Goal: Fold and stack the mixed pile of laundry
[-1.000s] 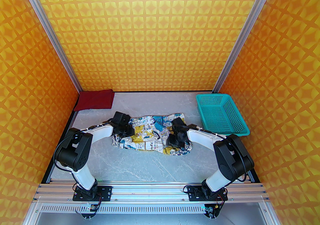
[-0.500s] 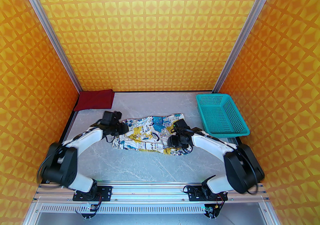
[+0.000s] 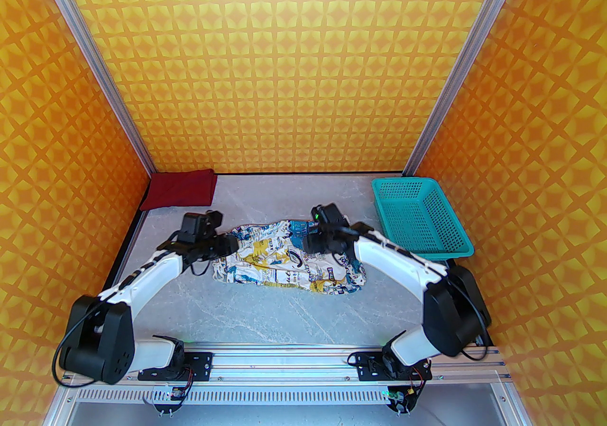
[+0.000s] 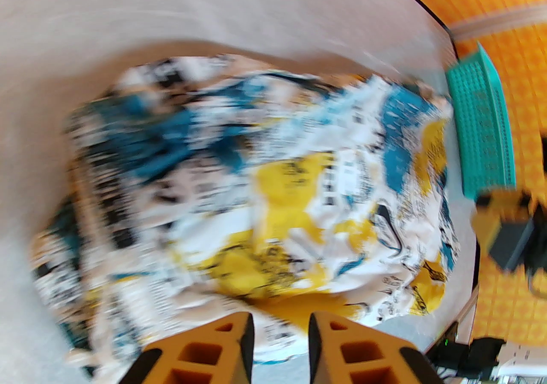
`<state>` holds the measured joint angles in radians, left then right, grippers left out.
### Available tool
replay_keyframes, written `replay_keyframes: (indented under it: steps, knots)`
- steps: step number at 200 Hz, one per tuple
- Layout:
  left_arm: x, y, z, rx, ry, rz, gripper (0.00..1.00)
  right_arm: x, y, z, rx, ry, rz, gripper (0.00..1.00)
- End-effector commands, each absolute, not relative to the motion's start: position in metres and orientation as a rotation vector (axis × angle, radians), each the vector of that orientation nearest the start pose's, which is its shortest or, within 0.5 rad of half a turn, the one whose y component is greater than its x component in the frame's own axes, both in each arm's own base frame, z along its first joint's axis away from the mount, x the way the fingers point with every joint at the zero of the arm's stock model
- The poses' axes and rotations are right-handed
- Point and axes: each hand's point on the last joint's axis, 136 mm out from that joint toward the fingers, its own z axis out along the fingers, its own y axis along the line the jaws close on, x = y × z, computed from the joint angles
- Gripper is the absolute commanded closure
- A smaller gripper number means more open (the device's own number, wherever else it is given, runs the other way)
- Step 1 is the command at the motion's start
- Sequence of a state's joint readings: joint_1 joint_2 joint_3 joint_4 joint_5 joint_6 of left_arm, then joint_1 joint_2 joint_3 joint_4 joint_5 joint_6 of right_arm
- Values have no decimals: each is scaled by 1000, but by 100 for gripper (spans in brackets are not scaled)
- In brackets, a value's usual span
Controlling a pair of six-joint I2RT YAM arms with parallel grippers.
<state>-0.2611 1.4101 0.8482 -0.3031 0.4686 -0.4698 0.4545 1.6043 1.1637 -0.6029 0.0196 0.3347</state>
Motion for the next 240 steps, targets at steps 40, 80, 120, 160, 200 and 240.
replay_keyframes:
  steps: [40,80,120,160,200,240]
  knots:
    - [364,-204,96,35,2528,-927,83,436,131,80,172,2724,281,60]
    - [389,-177,51,-174,2566,-839,94,474,106,49,303,2749,291,69]
    - [384,-167,24,-216,2616,-812,95,494,92,17,382,2812,354,68]
    - [374,-162,13,-225,2638,-804,95,499,89,8,385,2891,393,56]
    - [376,-163,40,-205,2584,-818,93,499,85,42,324,2842,389,54]
    - [379,-170,103,-114,2507,-827,87,466,98,119,239,2681,444,52]
